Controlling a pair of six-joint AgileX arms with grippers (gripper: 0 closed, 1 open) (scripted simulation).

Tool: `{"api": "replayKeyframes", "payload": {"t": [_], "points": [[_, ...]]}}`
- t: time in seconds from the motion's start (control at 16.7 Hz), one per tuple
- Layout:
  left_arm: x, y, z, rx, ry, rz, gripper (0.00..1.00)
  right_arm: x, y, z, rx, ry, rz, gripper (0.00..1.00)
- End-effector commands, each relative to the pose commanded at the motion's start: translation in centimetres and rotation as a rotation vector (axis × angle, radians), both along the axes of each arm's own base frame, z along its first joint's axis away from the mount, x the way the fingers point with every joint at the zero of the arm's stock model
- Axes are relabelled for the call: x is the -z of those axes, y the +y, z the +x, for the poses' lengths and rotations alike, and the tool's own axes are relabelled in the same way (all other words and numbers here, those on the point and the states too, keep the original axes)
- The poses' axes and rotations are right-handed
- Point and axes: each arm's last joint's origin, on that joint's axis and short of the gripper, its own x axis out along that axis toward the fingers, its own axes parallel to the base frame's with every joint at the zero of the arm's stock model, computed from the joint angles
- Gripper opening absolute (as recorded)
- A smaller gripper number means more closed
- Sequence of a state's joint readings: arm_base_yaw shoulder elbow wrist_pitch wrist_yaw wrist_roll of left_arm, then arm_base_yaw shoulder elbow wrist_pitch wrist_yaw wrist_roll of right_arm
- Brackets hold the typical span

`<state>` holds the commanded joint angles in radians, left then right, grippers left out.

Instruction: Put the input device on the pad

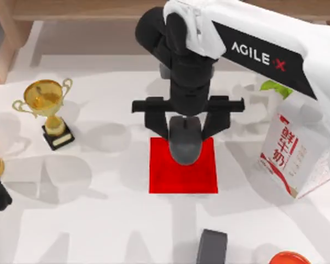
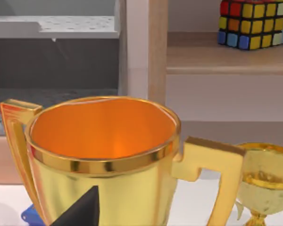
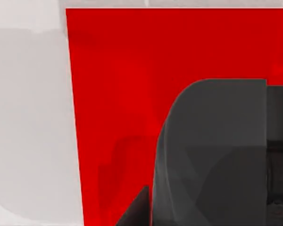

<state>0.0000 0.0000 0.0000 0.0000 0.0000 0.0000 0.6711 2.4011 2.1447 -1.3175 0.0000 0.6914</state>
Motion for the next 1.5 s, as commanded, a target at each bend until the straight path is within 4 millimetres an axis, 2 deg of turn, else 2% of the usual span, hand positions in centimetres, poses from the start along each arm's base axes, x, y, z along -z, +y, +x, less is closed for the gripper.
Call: {"api": "replayKeyframes", "payload": {"t": [0.78,1.02,1.5], "points": [[0.0,0.0,0.0,0.000,0.000,0.000,1.00,3.4,0.2,-0.3,-0.006,-0.003,0.000,0.00],[0.0,0.0,0.0,0.000,0.000,0.000,1.00,3.5,0.2,-0.3,-0.006,-0.001,-0.001,0.00],[0.0,0.0,0.0,0.000,0.000,0.000,1.00,3.5,0.2,-0.3,-0.006,-0.001,-0.001,0.60]]}}
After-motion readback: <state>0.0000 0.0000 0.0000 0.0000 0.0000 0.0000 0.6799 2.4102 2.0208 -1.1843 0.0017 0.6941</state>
